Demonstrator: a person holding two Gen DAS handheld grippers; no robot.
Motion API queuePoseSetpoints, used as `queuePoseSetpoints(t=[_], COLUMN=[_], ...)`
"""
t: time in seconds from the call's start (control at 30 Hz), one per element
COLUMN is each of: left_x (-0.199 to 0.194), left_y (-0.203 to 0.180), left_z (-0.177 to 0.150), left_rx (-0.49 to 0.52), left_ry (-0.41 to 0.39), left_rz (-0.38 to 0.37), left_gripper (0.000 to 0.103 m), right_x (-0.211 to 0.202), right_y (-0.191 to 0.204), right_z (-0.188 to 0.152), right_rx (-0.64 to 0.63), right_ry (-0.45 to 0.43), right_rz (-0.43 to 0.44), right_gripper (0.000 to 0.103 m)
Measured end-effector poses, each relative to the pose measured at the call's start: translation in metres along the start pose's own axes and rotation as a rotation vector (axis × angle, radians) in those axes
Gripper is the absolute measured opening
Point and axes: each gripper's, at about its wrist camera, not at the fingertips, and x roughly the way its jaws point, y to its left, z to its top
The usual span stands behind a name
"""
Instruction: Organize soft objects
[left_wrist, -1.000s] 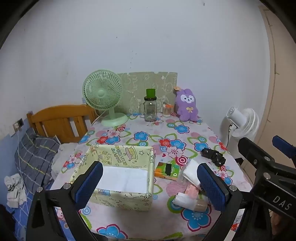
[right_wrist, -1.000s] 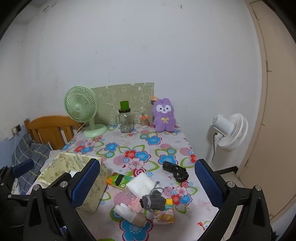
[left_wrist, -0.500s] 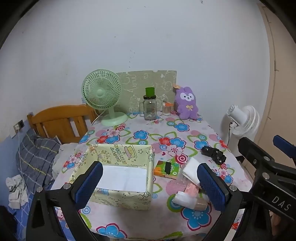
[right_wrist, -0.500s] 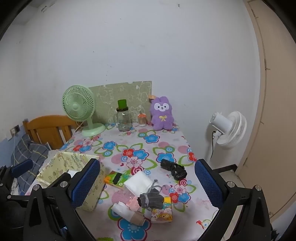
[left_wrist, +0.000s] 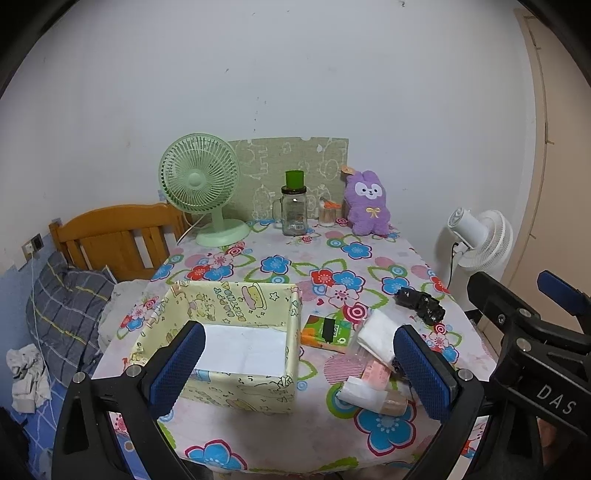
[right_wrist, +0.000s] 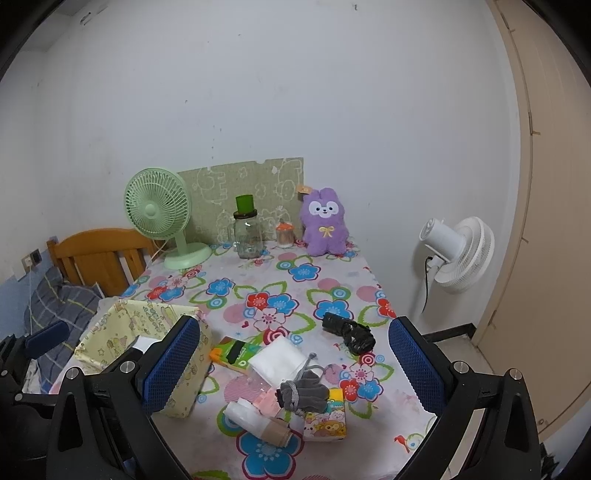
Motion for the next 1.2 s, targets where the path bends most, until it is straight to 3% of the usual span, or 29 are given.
queuePoseSetpoints(t=[0.8,1.2], left_x=[0.0036,-0.0007], left_y=[0.002,-0.0033], left_z=[0.0033,-0.0039], left_rx=[-0.008,0.003], left_ry=[0.017,-0.025], left_rz=[0.005,-0.021], left_gripper=[0.103,0.103], right_x=[-0.001,-0.003], right_y=[0.0003,-0.0002], right_z=[0.0009,0.0009], right_rx=[0.0,0.001], right_ry=[-0.003,-0.004], right_rz=[0.004,0.009], right_gripper=[0.103,0.103])
